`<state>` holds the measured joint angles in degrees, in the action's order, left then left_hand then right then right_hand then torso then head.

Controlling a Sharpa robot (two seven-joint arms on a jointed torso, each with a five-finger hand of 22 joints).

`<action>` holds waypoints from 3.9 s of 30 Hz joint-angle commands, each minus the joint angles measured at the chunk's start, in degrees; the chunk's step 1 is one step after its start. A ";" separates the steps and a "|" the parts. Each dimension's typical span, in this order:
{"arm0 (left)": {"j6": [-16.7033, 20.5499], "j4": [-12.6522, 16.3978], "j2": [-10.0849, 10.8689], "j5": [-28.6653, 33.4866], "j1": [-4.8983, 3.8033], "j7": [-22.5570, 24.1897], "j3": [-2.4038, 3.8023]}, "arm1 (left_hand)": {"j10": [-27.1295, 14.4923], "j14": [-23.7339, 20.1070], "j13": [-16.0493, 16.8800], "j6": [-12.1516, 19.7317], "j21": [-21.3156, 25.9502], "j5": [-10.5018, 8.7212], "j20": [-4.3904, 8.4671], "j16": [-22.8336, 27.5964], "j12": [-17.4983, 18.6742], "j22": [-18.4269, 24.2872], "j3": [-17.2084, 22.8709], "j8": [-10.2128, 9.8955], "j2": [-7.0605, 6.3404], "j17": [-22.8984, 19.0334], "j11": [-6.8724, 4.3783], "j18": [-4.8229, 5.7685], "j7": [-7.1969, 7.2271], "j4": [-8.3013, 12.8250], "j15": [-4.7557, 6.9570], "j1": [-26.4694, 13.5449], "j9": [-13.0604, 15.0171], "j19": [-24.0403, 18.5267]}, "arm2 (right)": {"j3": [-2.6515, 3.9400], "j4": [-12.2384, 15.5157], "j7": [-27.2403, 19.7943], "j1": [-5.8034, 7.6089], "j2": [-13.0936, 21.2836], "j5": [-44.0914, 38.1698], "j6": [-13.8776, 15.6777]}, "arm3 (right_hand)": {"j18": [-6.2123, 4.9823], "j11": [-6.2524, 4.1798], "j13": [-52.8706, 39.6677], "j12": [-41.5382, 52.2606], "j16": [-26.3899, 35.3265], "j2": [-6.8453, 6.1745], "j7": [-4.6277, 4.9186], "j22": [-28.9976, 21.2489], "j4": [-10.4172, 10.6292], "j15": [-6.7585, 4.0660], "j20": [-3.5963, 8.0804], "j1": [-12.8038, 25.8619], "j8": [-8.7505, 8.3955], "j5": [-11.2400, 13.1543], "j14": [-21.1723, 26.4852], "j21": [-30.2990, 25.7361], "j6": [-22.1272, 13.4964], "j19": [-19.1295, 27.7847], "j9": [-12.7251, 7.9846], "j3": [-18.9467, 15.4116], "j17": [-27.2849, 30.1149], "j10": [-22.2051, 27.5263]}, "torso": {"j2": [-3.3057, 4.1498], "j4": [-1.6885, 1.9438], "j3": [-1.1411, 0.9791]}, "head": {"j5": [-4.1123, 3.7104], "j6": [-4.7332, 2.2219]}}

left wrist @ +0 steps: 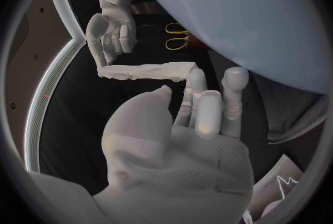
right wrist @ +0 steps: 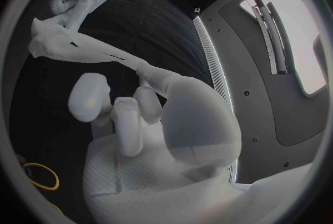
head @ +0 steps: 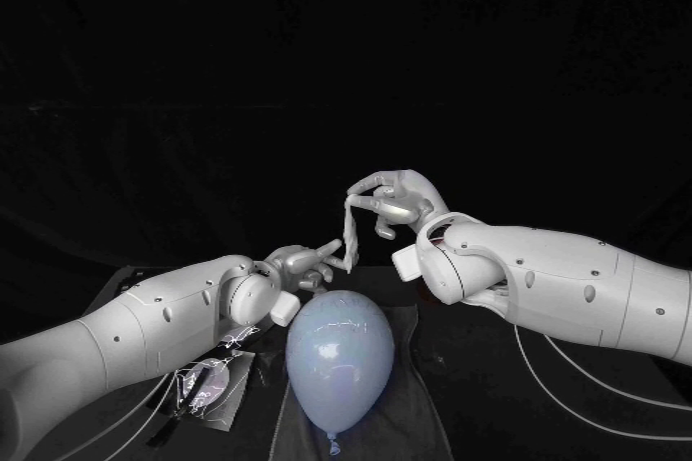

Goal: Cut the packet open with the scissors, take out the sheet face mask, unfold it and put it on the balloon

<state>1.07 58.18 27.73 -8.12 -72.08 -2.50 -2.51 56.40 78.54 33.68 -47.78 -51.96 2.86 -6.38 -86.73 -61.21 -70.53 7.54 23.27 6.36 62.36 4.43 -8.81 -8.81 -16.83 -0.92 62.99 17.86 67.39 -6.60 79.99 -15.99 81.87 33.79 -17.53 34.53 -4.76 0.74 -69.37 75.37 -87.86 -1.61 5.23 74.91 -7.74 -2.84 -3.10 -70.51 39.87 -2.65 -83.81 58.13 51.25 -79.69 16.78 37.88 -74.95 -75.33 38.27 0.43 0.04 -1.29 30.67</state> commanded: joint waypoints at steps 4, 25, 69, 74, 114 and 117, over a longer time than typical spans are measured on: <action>-1.55 0.27 -0.18 4.81 -0.05 1.24 0.05 | 1.40 0.74 4.64 0.07 -0.96 -0.07 -0.06 -0.62 -3.59 -0.73 -0.85 0.71 -1.81 1.35 -0.13 0.73 0.26 0.37 0.06 6.08 -0.30 0.43 | 0.09 0.08 -0.67 0.01 -0.08 -0.57 -0.18 | -0.92 0.07 -0.06 0.15 -0.21 0.17 -0.04 7.45 -0.12 -0.01 -0.15 0.47 0.28 -0.15 -4.55 -0.37 0.30 0.22 0.07 0.33 -9.15 0.05 | -0.03 0.01 -0.03 | 0.01 -0.01; -4.12 0.63 0.60 9.40 0.01 5.32 0.06 | 3.20 1.77 9.70 -2.94 -2.91 -0.09 0.76 -1.44 -6.88 -2.34 -2.53 4.14 -6.43 4.92 -1.49 1.02 1.79 2.55 1.19 21.16 0.83 0.83 | 0.11 -0.78 -0.59 0.01 0.15 -0.61 -0.05 | -0.92 0.07 -0.06 0.15 -0.21 0.17 -0.04 7.45 -0.12 -0.01 -0.15 0.47 0.28 -0.15 -4.55 -0.37 0.30 0.22 0.07 0.33 -9.15 0.05 | -0.04 -0.01 -0.11 | -0.01 0.02; 0.83 0.90 0.09 -1.83 0.00 0.75 0.08 | 5.41 2.77 13.14 -2.75 -3.91 -0.03 0.48 -1.61 -9.02 -3.07 -5.80 4.98 -8.69 6.78 -0.97 1.16 1.09 2.90 0.75 27.53 1.06 1.75 | 0.17 0.96 -0.69 0.01 0.66 -0.48 0.00 | -0.92 0.10 -0.04 0.14 -0.21 0.20 -0.01 7.46 -0.15 0.01 -0.16 0.52 0.31 -0.15 -4.56 -0.37 0.25 0.21 0.11 0.40 -9.19 0.08 | -0.06 -0.02 -0.03 | 0.20 0.18; 2.16 0.89 0.01 -0.03 0.00 2.24 0.08 | 7.70 4.01 15.67 -4.35 -5.32 -0.04 0.93 -1.85 -10.04 -3.77 -3.29 5.30 -6.55 9.30 -1.84 1.41 2.02 3.81 1.50 30.38 0.92 2.70 | 0.17 0.88 -0.57 0.02 0.64 -0.46 -0.07 | -0.92 0.10 -0.04 0.14 -0.21 0.20 -0.01 7.46 -0.15 0.01 -0.16 0.52 0.31 -0.15 -4.56 -0.37 0.25 0.21 0.11 0.40 -9.19 0.08 | -0.08 0.00 -0.03 | 0.25 0.25; 6.51 6.89 8.63 -11.21 -5.52 15.54 0.89 | 16.07 7.98 23.36 -6.95 -11.62 0.08 3.14 -1.96 -10.07 -7.60 32.42 9.12 -15.23 17.57 -3.79 2.56 3.71 15.92 3.50 15.77 6.65 6.53 | -0.47 -12.42 5.28 -2.27 0.36 -12.50 -0.39 | -0.92 0.11 -0.08 0.17 -0.19 0.11 -0.01 7.46 -0.24 0.03 -0.18 0.58 0.38 -0.14 -4.54 -0.40 0.21 0.22 0.16 0.42 -9.15 0.08 | -0.08 -0.02 -0.08 | 0.51 0.33; 6.75 7.59 9.05 -13.38 -6.06 16.35 0.93 | 16.02 8.01 23.28 -6.97 -11.84 0.08 3.17 -1.97 -10.00 -7.71 32.76 9.12 -15.25 17.62 -3.78 2.60 3.69 16.21 3.51 15.59 6.65 6.67 | -0.59 -13.79 7.22 -2.37 0.07 -14.23 -1.13 | -0.95 0.11 -0.09 0.17 -0.19 0.09 -0.01 7.42 -0.26 0.03 -0.18 0.58 0.39 -0.14 -4.54 -0.56 0.22 0.27 0.17 0.42 -9.13 0.07 | -0.10 0.03 -0.09 | 0.53 0.42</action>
<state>7.63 65.39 36.75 -16.20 -77.97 11.17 -1.66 70.61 84.03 57.00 -54.40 -63.62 2.65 -3.16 -88.56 -71.39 -75.00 40.03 32.30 -8.85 74.94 2.50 -6.61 -4.99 -0.55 2.15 78.90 19.46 73.65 -7.21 66.58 -12.06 79.52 33.98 -26.72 34.44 -4.75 0.74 -69.36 75.37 -87.77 -1.44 5.38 74.90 -8.02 -2.84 -3.10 -70.34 40.12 -2.51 -83.81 57.90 51.08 -79.69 16.90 37.92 -74.95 -75.33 38.16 0.45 -0.02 -0.79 31.05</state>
